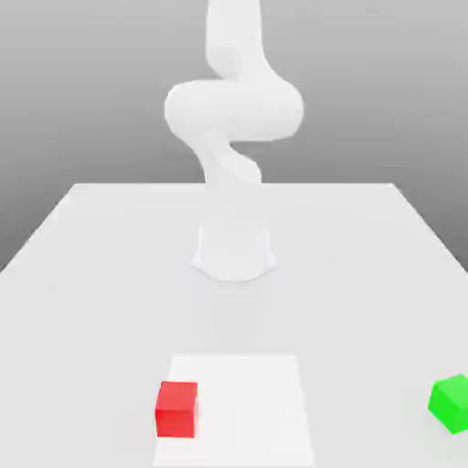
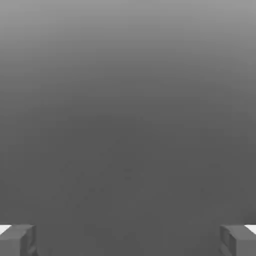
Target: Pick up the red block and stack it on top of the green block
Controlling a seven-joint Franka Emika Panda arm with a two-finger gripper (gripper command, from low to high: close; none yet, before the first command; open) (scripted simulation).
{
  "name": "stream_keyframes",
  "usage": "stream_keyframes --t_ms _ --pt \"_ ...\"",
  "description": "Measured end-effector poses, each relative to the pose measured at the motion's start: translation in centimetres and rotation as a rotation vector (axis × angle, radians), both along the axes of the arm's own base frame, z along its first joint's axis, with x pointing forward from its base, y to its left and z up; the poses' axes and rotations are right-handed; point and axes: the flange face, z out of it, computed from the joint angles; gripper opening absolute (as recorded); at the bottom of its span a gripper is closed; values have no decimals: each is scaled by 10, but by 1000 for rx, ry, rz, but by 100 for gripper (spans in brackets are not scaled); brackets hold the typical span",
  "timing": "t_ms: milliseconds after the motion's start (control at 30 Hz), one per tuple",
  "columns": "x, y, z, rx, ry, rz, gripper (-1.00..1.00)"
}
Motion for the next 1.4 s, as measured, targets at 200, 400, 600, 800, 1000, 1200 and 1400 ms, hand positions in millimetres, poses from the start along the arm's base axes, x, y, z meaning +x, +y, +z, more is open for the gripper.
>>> stream_keyframes --t_ms 200,400,600,800,1000,1200,1400 --pt "63 -19 -117 8 192 -2 0" --pt "90 -37 -240 13 379 -9 0" --pt "83 -55 -363 13 565 -22 0" --pt "56 -67 -467 7 713 -29 0" --pt "54 -67 -516 6 721 -29 -100" --pt "54 -67 -511 6 721 -29 -100" --pt "65 -33 -458 -26 723 60 -100"
